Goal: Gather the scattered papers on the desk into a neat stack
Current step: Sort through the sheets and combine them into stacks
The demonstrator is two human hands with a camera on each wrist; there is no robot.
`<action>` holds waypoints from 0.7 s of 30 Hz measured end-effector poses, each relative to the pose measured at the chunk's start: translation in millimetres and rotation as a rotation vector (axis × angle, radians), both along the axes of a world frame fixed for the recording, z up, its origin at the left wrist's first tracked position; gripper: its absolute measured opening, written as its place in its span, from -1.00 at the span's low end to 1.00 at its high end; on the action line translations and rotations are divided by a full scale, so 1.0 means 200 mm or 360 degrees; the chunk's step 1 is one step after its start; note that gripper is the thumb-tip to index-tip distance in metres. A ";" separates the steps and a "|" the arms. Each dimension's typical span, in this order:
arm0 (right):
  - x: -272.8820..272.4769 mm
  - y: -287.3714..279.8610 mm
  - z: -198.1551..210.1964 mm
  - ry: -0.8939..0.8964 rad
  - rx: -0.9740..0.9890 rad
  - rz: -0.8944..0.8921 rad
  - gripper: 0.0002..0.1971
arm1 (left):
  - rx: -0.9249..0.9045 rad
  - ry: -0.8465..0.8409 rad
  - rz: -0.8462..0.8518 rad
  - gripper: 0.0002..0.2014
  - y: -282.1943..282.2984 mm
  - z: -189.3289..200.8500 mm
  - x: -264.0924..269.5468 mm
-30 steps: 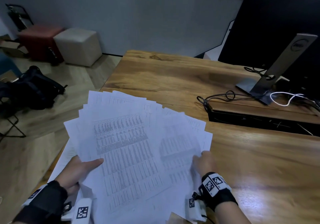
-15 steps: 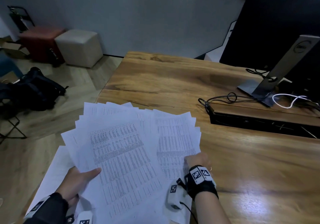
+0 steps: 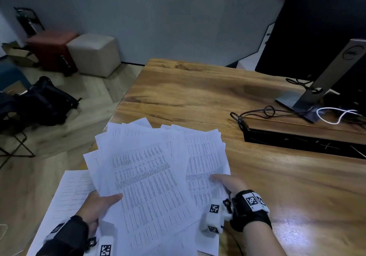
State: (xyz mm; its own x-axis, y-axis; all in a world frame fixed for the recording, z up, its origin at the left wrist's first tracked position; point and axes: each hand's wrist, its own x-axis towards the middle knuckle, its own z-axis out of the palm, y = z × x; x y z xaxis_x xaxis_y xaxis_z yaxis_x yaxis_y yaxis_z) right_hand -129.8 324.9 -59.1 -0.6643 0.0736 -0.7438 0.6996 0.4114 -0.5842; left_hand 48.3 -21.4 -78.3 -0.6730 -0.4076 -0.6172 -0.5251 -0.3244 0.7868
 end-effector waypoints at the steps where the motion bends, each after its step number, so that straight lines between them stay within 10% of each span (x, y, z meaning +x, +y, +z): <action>1: 0.01 -0.01 0.00 0.0008 -0.0029 0.0038 -0.66 | -0.0003 0.0001 -0.0002 -0.65 0.00 0.00 0.00; 9: 0.01 0.06 0.17 0.0397 0.0049 -0.0020 -0.70 | 0.0023 0.0019 -0.0016 -0.63 0.01 0.00 -0.01; 21: 0.02 0.45 1.05 0.1242 0.0453 0.0204 -0.80 | 0.0045 0.0061 -0.0139 -0.63 0.16 0.02 -0.13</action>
State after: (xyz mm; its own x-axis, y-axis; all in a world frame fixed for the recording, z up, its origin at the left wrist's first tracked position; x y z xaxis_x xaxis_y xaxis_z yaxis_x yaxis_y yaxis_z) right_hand -125.9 415.6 150.9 -0.9965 0.0776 -0.0317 0.0754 0.6651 -0.7430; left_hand 21.8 10.2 -74.4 -0.7286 -0.3294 -0.6006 -0.5219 -0.3010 0.7981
